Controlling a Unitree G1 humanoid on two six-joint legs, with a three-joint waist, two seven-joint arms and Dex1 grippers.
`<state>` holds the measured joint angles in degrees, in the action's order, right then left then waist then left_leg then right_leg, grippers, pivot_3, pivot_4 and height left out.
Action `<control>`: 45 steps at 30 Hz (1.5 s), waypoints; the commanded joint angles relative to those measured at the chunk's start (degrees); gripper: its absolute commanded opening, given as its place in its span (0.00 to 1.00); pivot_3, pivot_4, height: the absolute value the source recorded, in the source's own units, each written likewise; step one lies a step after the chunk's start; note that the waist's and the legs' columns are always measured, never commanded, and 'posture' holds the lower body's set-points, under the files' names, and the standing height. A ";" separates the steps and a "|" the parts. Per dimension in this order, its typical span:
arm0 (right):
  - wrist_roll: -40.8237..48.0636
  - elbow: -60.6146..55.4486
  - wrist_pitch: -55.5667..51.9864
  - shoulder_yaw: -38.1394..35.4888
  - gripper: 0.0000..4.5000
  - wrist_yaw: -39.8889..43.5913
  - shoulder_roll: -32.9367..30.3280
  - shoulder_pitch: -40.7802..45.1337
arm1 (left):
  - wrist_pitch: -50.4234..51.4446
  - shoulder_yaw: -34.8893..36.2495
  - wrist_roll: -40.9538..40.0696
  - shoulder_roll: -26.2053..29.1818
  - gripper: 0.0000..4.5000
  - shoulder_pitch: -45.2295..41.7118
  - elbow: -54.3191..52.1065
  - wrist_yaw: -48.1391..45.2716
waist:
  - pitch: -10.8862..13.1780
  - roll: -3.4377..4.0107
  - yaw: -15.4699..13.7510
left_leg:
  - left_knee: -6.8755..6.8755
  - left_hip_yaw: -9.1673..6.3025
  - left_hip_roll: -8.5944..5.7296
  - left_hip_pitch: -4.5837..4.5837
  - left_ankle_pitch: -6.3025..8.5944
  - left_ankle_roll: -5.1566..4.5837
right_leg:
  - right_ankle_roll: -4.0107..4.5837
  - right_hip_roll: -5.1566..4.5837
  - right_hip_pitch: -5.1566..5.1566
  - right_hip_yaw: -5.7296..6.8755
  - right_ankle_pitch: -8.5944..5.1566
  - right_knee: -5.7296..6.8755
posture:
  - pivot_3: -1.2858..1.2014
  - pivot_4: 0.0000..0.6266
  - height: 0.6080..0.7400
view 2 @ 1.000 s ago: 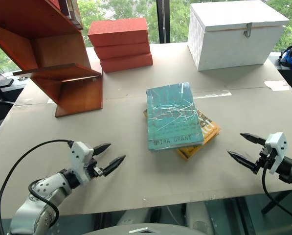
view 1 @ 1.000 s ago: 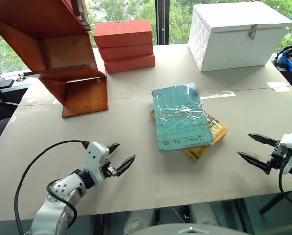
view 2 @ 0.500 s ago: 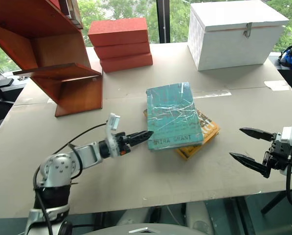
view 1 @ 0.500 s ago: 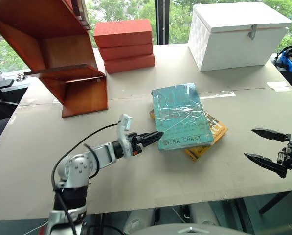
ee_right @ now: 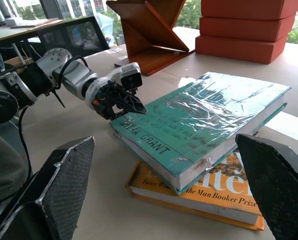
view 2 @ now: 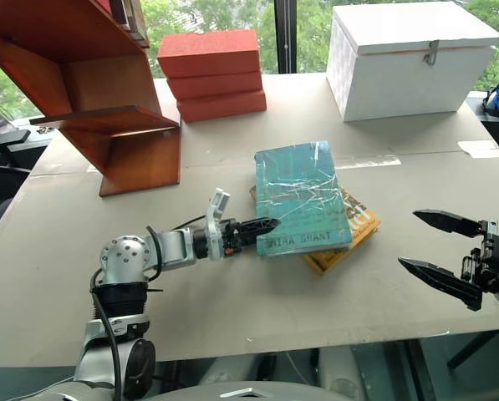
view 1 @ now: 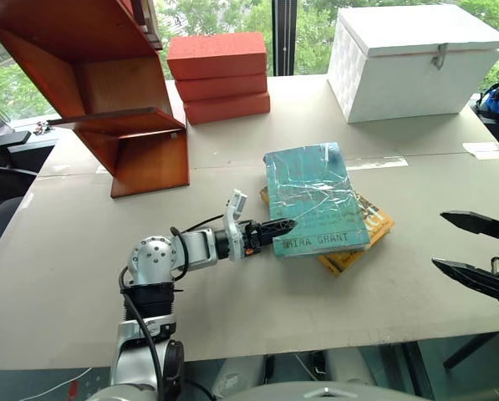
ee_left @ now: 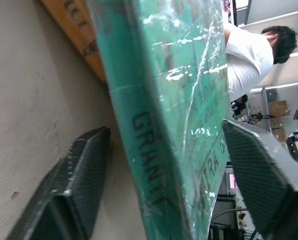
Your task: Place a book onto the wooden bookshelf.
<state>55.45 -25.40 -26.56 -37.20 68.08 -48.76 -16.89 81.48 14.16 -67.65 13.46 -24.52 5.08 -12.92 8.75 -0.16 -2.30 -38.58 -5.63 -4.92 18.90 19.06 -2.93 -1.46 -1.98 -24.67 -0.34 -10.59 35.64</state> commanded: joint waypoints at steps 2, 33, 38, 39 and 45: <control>1.30 -2.09 -0.58 -2.72 1.00 -0.69 -0.58 0.36 | 2.03 2.49 -2.70 -0.83 0.44 -0.11 -1.05 0.91 | 0.00 -0.01 0.02 | 0.00 0.00 0.00 0.00 0.00 0.01 | 0.00 0.00 -0.01 0.00 0.00 0.00 | 0.52 0.24 1.00; 2.17 15.12 -3.32 10.35 1.00 -5.92 1.68 35.89 | -64.08 -22.84 81.41 49.82 0.03 -21.79 -25.34 -18.83 | 0.29 -0.35 1.51 | 0.08 0.29 0.00 0.99 -0.10 0.09 | 0.04 0.03 -1.13 -0.23 0.04 0.04 | 0.52 0.24 1.00; 0.77 18.67 -2.99 13.07 1.00 -4.98 3.35 39.86 | -63.08 -15.77 85.93 56.90 0.03 -13.20 -24.28 -21.27 | 0.36 -0.39 1.52 | 0.14 0.27 0.00 1.06 -0.09 0.08 | 0.05 0.03 -1.19 -0.20 0.04 0.02 | 0.52 0.24 1.00; 0.70 19.05 -3.07 13.52 1.00 -4.60 3.61 40.37 | -63.36 -14.43 86.64 57.96 0.03 -11.95 -23.78 -21.36 | 0.39 -0.44 1.49 | 0.13 0.26 0.00 1.08 -0.09 0.07 | 0.05 0.03 -1.19 -0.18 0.04 0.01 | 0.52 0.24 1.00; 4.06 20.94 -5.14 13.79 1.00 -3.84 5.91 45.28 | -63.28 -7.51 89.58 61.69 0.03 -6.40 -21.97 -22.50 | 0.41 -0.47 1.42 | 0.07 0.19 -0.01 1.14 -0.06 0.02 | 0.04 0.00 -1.17 -0.08 0.04 -0.02 | 0.52 0.24 1.00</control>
<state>57.11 -3.72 -31.22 -21.98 63.67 -42.91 27.18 18.33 2.87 20.64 73.74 -30.85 -16.45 -35.35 9.16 -0.63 -0.88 -38.51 -5.44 -4.93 20.04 19.00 -2.91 -1.41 -1.99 -25.84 -0.41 -10.55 35.62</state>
